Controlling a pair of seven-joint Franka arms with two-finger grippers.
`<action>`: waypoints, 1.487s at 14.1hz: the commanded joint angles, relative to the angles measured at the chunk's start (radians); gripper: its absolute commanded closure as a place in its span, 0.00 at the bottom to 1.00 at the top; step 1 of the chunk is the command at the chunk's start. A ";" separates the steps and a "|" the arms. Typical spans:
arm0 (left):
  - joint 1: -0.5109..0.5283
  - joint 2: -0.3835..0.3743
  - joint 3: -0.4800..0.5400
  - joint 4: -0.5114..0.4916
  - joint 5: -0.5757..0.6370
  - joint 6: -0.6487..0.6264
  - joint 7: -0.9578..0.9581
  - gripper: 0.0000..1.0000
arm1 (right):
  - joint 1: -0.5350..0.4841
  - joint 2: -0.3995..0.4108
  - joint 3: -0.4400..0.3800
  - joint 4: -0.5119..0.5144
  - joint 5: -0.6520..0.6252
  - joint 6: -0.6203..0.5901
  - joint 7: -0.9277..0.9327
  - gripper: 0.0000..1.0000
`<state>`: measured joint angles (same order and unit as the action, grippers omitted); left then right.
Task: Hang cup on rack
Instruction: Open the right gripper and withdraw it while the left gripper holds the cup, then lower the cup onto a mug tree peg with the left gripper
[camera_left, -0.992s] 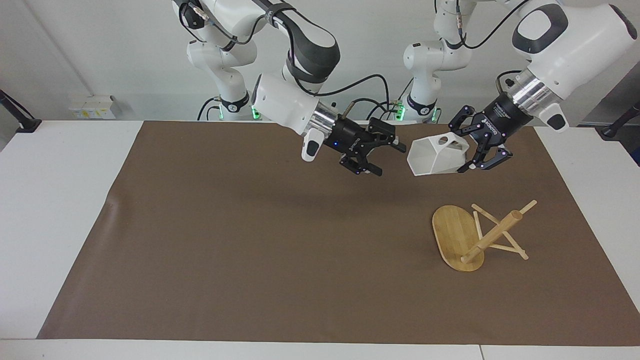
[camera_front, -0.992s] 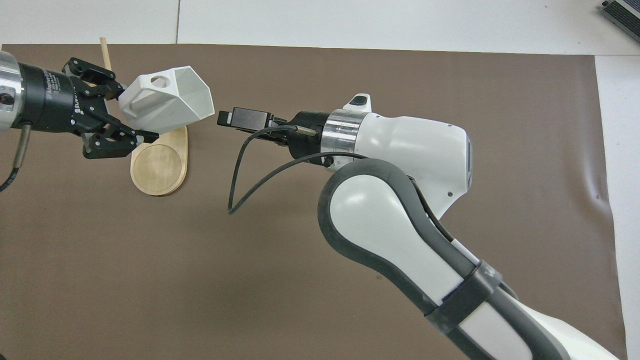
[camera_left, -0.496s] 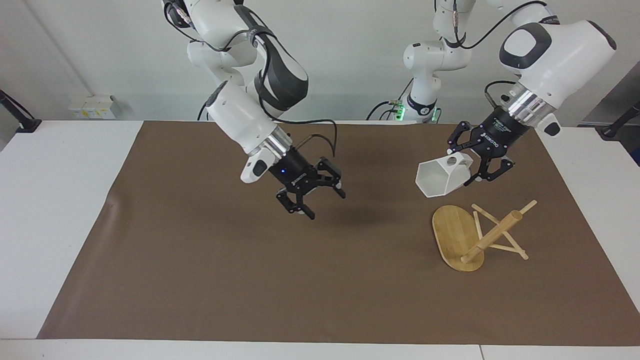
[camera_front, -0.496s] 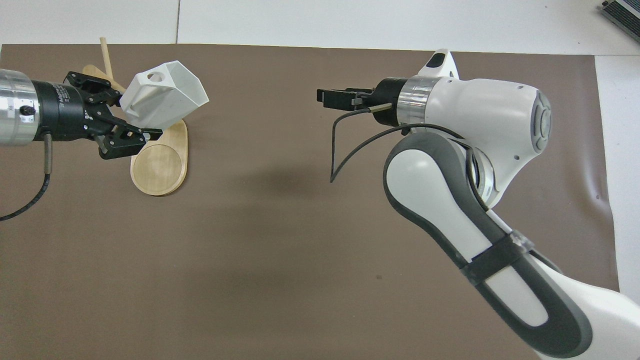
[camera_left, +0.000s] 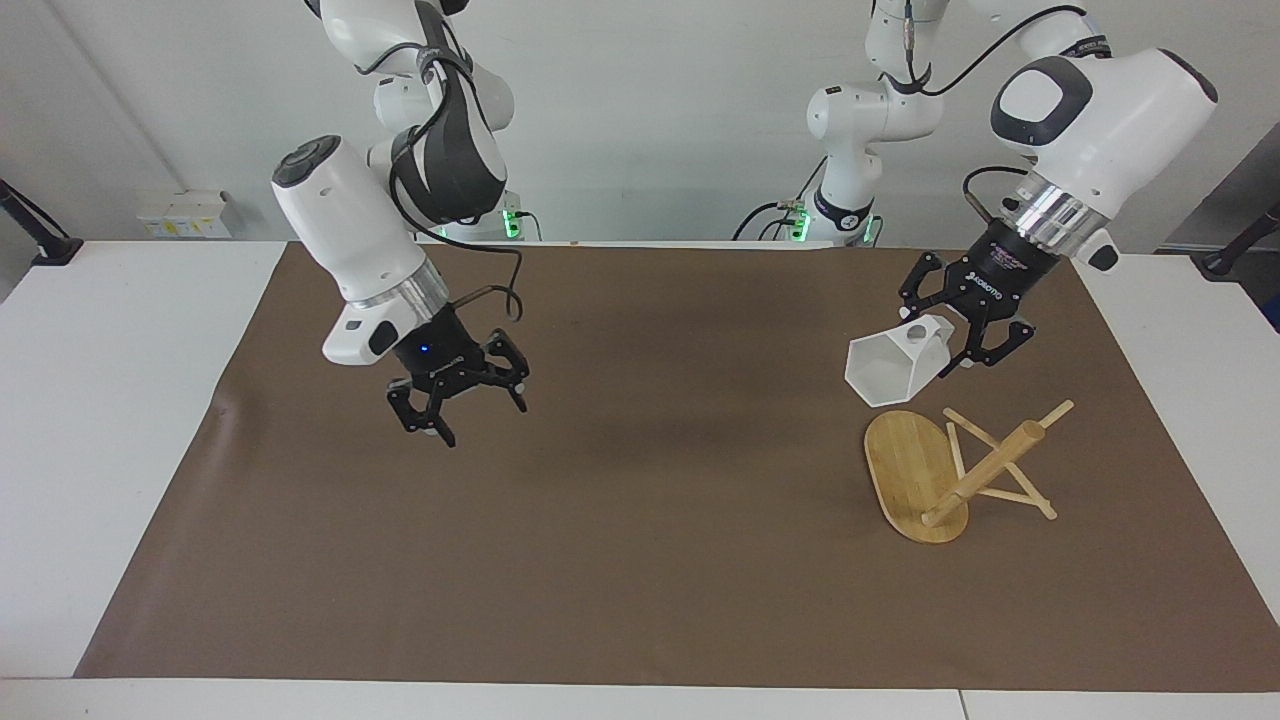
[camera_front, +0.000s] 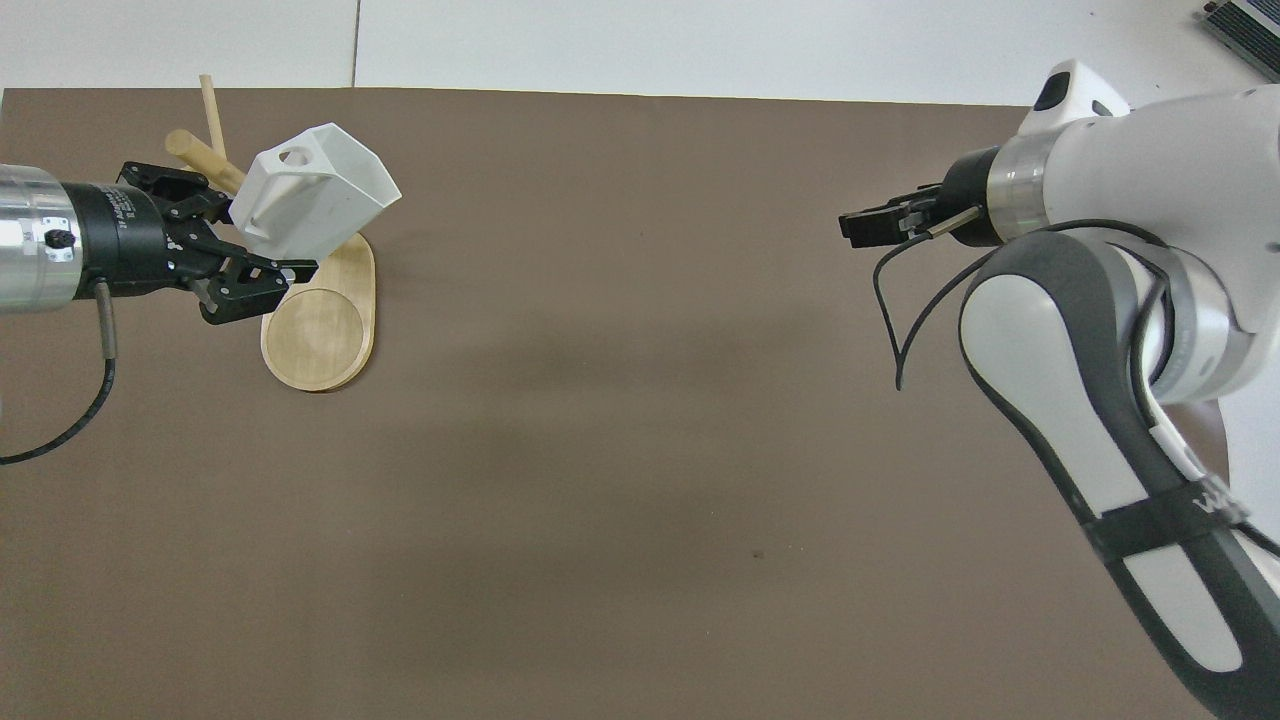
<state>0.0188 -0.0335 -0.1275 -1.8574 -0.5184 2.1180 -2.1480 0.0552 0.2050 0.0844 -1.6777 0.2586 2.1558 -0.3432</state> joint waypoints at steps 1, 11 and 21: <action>0.004 -0.068 -0.004 -0.117 0.008 0.095 -0.049 1.00 | -0.008 -0.059 -0.064 -0.031 -0.059 -0.120 -0.005 0.00; -0.002 -0.052 -0.006 -0.200 0.008 0.234 -0.111 1.00 | -0.018 -0.185 -0.193 -0.002 -0.231 -0.439 0.118 0.00; -0.025 0.027 -0.007 -0.206 0.008 0.373 -0.170 1.00 | -0.018 -0.274 -0.267 -0.025 -0.245 -0.542 0.194 0.00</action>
<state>0.0095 -0.0130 -0.1398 -2.0570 -0.5185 2.4477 -2.2847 0.0337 -0.0498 -0.1771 -1.6751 0.0398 1.6204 -0.1793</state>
